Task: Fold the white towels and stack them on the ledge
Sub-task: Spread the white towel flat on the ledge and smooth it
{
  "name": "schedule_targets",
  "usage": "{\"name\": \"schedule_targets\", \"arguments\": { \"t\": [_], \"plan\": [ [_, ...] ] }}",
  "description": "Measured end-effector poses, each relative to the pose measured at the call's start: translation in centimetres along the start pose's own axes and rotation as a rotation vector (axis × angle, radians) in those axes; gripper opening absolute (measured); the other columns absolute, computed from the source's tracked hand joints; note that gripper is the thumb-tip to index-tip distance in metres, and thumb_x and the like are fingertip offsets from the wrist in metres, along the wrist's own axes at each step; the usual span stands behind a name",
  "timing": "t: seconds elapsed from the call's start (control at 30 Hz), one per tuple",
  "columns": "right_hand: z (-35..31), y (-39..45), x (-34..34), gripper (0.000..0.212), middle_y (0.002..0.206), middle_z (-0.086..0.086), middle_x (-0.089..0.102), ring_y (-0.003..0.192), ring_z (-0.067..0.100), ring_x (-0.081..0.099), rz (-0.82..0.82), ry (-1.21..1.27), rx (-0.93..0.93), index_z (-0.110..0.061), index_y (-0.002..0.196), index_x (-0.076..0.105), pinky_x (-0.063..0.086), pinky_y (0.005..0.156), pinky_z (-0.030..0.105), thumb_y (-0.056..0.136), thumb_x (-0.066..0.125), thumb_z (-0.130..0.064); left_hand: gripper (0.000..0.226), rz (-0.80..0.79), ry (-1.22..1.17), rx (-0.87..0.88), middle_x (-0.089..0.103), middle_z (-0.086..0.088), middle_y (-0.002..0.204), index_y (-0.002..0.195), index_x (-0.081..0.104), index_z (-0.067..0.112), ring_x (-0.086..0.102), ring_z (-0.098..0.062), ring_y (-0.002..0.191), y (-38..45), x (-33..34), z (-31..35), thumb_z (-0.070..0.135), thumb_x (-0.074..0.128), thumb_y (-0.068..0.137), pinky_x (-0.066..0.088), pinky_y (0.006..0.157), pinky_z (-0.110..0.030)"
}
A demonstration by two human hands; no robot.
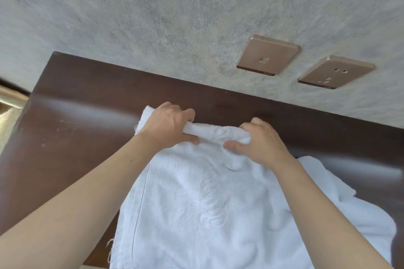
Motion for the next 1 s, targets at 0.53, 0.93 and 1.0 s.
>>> {"name": "schedule_targets", "arguments": {
  "t": [0.53, 0.93, 1.0],
  "plan": [
    [2.0, -1.5, -2.1, 0.043, 0.106, -0.003, 0.063, 0.098, 0.026, 0.055, 0.221, -0.048, 0.179, -0.023, 0.114, 0.056, 0.038, 0.085, 0.041, 0.097, 0.038, -0.058, 0.070, -0.071, 0.073, 0.006, 0.002, -0.003, 0.168, 0.160, 0.012, 0.028, -0.003, -0.033, 0.154, -1.4, 5.6, 8.6, 0.065, 0.012, 0.100, 0.011, 0.121, -0.059],
    [16.8, -10.4, -4.4, 0.022, 0.112, -0.005, 0.067, 0.106, 0.019, 0.058, 0.108, 0.173, 0.470, -0.025, 0.110, 0.070, 0.041, 0.086, 0.030, 0.093, 0.062, -0.037, 0.075, -0.044, -0.037, 0.018, -0.012, -0.004, 0.168, 0.160, -0.004, 0.028, -0.016, -0.033, 0.152, -0.3, 8.1, 18.9, 0.069, 0.005, 0.098, -0.006, 0.121, -0.057],
    [17.2, -10.7, -3.3, 0.027, 0.109, -0.007, 0.060, 0.102, 0.016, 0.053, -0.006, 0.209, 0.453, -0.031, 0.111, 0.066, 0.036, 0.085, 0.028, 0.090, 0.064, -0.047, 0.075, -0.034, -0.050, -0.041, -0.011, -0.003, 0.168, 0.160, -0.005, 0.026, -0.013, -0.033, 0.153, -0.9, 9.5, 20.4, 0.068, 0.008, 0.099, -0.004, 0.121, -0.055]
  ]
}}
Point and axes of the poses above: each hand's wrist, its own y-axis towards the middle knuckle, its own x-axis out of the palm, z = x × y, the point moved 9 cm from there along y, towards the middle knuckle
